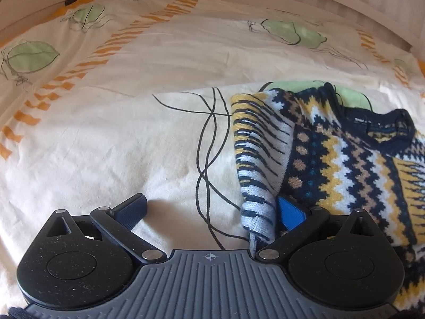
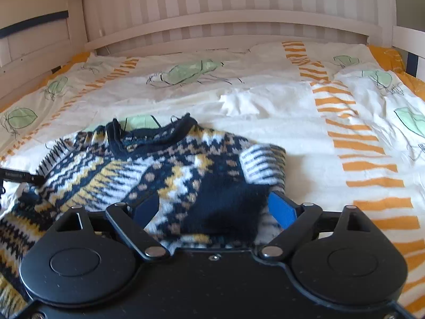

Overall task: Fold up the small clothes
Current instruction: 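Open the right tool and withdraw from the sweater, then move both tools to the navy ribbed hem of the sweater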

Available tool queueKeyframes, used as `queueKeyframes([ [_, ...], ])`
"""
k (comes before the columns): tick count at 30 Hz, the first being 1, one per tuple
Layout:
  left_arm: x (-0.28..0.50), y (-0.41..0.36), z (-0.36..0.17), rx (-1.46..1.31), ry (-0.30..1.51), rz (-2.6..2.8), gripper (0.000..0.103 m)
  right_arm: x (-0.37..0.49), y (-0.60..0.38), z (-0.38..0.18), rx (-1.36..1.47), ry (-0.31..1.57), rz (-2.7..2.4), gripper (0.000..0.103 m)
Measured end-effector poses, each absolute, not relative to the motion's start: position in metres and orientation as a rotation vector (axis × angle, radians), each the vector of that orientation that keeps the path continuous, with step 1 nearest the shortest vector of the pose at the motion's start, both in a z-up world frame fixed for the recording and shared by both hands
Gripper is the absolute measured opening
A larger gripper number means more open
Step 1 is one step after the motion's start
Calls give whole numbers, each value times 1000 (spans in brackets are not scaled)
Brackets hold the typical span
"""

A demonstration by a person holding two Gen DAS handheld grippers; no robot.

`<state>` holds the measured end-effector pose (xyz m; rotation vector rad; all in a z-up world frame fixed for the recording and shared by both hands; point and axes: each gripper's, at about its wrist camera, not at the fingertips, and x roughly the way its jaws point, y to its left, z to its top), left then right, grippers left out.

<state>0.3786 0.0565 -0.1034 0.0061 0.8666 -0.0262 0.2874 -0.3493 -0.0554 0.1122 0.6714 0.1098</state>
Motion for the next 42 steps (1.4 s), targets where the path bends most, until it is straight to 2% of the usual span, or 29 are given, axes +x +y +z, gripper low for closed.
queueKeyframes([
  [6, 376, 58, -105, 0, 851, -35, 103, 319, -352, -78, 119, 751, 27, 96],
  [10, 376, 60, -109, -12, 822, -51, 103, 322, -376, -106, 237, 779, -15, 103],
  [24, 376, 69, -100, -58, 850, -103, 103, 306, -384, -92, 280, 775, -13, 103],
  [42, 212, 60, -33, -60, 850, -211, 102, 148, -365, -29, 356, 829, 114, 103],
])
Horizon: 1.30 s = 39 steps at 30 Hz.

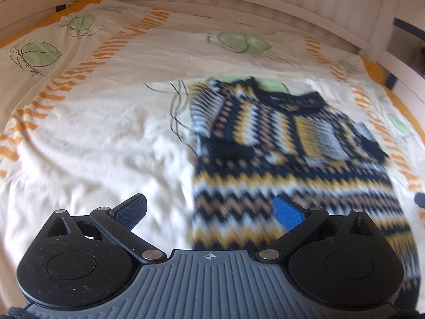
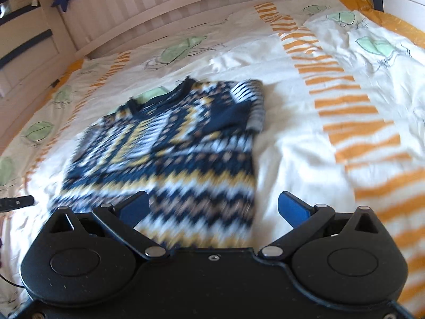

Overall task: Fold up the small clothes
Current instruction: 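Move both tools to the navy ribbed hem of the sweater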

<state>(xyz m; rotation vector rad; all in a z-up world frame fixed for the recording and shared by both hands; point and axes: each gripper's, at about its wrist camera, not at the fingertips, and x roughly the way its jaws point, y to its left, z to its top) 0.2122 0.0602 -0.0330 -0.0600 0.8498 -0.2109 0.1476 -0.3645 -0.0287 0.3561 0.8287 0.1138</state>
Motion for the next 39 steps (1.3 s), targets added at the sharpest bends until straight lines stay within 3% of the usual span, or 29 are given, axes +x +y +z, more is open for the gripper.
queueKeyframes([
  [18, 97, 51, -48, -72, 907, -290, 102, 34, -322, -36, 433, 963, 200, 103],
  [39, 97, 48, -86, -101, 1007, -291, 102, 28, -313, -65, 477, 1018, 235, 103],
])
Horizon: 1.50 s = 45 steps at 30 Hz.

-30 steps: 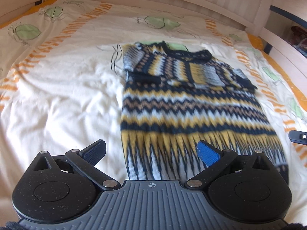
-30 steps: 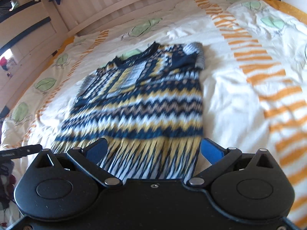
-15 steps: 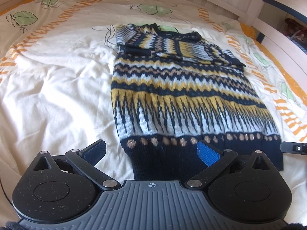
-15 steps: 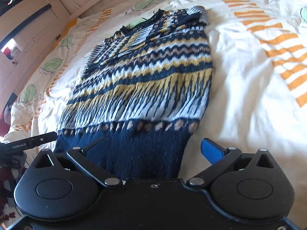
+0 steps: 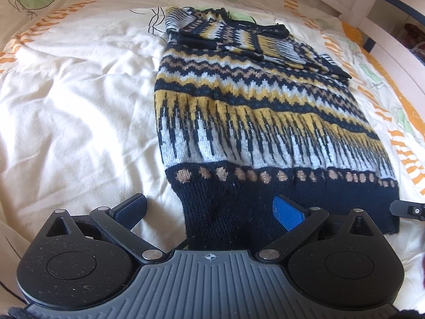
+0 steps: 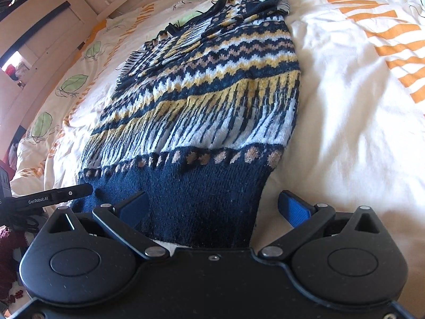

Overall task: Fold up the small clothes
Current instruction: 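Move both tools to the navy ribbed hem of the sweater, then grasp the hem with the left tool while the right tool grasps it too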

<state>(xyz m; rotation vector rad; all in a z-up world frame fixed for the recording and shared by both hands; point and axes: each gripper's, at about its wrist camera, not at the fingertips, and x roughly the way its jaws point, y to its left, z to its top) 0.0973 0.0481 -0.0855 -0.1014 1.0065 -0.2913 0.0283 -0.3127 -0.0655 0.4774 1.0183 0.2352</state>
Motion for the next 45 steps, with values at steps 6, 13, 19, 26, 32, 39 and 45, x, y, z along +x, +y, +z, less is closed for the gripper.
queueKeyframes([
  [6, 99, 46, -88, -104, 994, -276, 103, 28, -314, -68, 498, 1004, 236, 103],
  [13, 102, 45, -88, -127, 974, -276, 102, 28, -318, -71, 542, 979, 232, 103],
  [19, 100, 45, -86, -149, 971, -322, 102, 29, -316, -71, 528, 972, 232, 103],
  [26, 93, 50, -84, -198, 979, -348, 101, 29, -316, -71, 531, 969, 233, 103],
  [32, 90, 61, -81, -250, 985, -307, 79, 29, -316, -71, 533, 966, 235, 103],
  [39, 93, 66, -82, -274, 987, -275, 65, 28, -317, -71, 536, 958, 235, 103],
  [45, 97, 68, -86, -293, 987, -285, 64, 29, -317, -72, 546, 947, 231, 103],
])
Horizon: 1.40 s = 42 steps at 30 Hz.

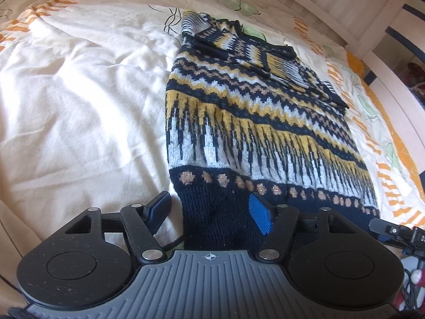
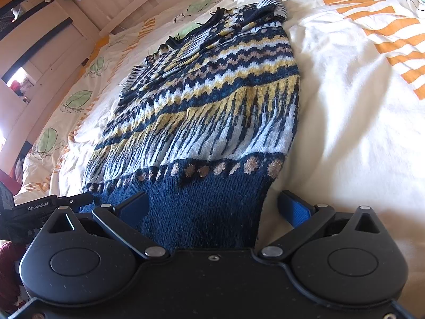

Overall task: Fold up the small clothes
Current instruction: 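Grasp the hem with the left tool while the right tool grasps it too, then lift the hem with both tools and fold it over toward the collar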

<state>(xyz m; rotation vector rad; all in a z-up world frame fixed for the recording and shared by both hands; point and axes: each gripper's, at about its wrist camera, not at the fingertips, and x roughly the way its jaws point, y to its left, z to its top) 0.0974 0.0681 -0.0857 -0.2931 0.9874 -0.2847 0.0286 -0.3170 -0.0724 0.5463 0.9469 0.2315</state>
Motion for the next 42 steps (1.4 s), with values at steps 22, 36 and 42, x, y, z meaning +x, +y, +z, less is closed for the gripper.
queueKeyframes([
  [22, 108, 66, -88, -347, 956, -344, 64, 30, -326, -77, 648, 887, 225, 103],
  [36, 105, 70, -83, -378, 921, -310, 52, 30, -330, -75, 646, 874, 209, 77],
  [42, 103, 76, -81, -401, 902, -297, 47, 34, -336, -83, 718, 891, 233, 34],
])
